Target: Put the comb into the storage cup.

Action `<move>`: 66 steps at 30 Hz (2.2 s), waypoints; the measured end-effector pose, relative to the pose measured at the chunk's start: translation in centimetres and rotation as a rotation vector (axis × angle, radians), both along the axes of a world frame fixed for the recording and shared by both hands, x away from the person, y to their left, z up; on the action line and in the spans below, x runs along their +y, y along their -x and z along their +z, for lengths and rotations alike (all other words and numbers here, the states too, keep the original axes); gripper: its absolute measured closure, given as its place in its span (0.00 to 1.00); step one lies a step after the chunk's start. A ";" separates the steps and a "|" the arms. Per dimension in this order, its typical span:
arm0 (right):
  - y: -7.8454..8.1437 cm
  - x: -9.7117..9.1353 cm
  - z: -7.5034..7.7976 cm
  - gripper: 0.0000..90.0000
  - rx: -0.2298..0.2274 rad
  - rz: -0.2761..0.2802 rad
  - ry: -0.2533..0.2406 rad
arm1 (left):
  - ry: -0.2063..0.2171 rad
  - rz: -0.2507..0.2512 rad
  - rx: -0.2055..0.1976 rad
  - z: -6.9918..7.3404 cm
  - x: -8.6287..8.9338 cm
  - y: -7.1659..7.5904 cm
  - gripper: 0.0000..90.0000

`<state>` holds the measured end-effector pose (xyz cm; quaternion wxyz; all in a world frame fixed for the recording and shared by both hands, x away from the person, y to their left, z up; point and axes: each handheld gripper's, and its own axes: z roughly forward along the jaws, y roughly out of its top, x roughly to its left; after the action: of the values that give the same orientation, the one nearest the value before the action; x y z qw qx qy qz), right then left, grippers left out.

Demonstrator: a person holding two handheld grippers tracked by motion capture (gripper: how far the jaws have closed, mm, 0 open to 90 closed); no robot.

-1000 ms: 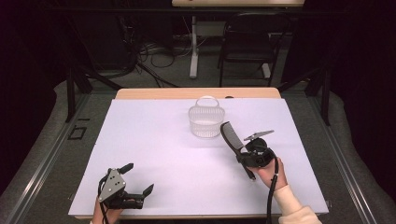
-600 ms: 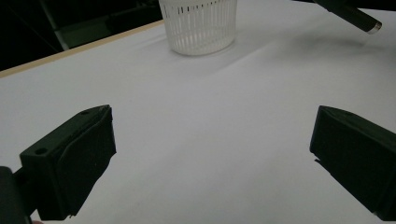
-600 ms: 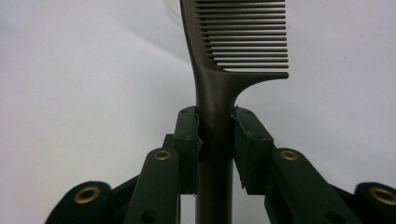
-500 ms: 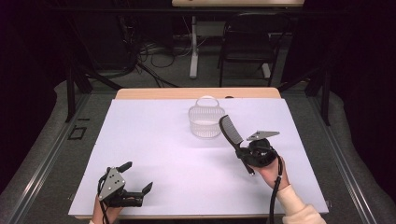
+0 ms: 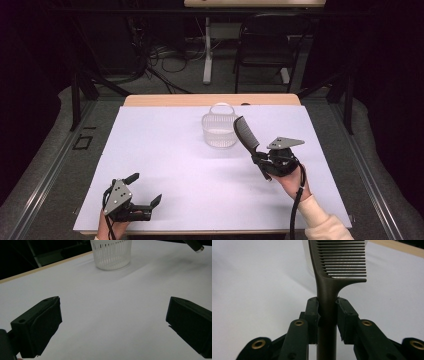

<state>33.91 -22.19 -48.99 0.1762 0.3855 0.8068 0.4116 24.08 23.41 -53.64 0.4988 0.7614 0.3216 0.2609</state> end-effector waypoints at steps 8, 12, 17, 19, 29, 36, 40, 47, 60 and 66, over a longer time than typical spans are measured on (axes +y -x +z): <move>0.0 0.2 0.2 0.81 -0.032 0.012 -0.019 | -0.007 0.002 -0.002 0.0 0.1 0.0 0.00; 0.0 0.2 0.3 0.81 -0.047 0.015 -0.025 | -0.011 0.007 -0.001 0.0 0.0 0.0 0.00; 0.0 0.3 0.4 0.81 -0.074 0.019 -0.037 | -0.013 0.007 0.001 0.0 0.1 -0.1 0.00; -0.1 0.4 0.4 0.81 -0.081 0.023 -0.040 | -0.013 0.006 0.000 0.0 0.1 -0.1 0.00; -0.1 1.0 0.6 0.81 -0.114 0.031 -0.040 | -0.016 0.011 0.001 0.0 0.1 -0.1 0.00; -0.1 1.1 1.0 0.81 -0.132 0.035 -0.045 | -0.017 0.008 0.004 -0.1 0.0 -0.3 0.00; -0.2 1.3 1.2 0.81 -0.137 0.038 -0.047 | -0.016 0.007 0.005 -0.1 0.0 -0.3 0.00; -0.5 1.6 1.4 0.81 -0.148 0.045 -0.055 | -0.019 0.016 0.002 -0.1 0.1 0.1 0.00; -1.0 2.0 2.1 0.81 -0.169 0.050 -0.065 | -0.023 0.018 0.001 -0.1 0.2 0.1 0.00; -1.4 2.2 2.4 0.81 -0.181 0.056 -0.062 | -0.022 0.017 0.001 -0.1 0.2 0.0 0.00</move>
<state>35.26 -19.97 -46.59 0.2247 0.3294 0.7848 0.4744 24.05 23.58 -53.76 0.4879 0.7642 0.3255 0.2684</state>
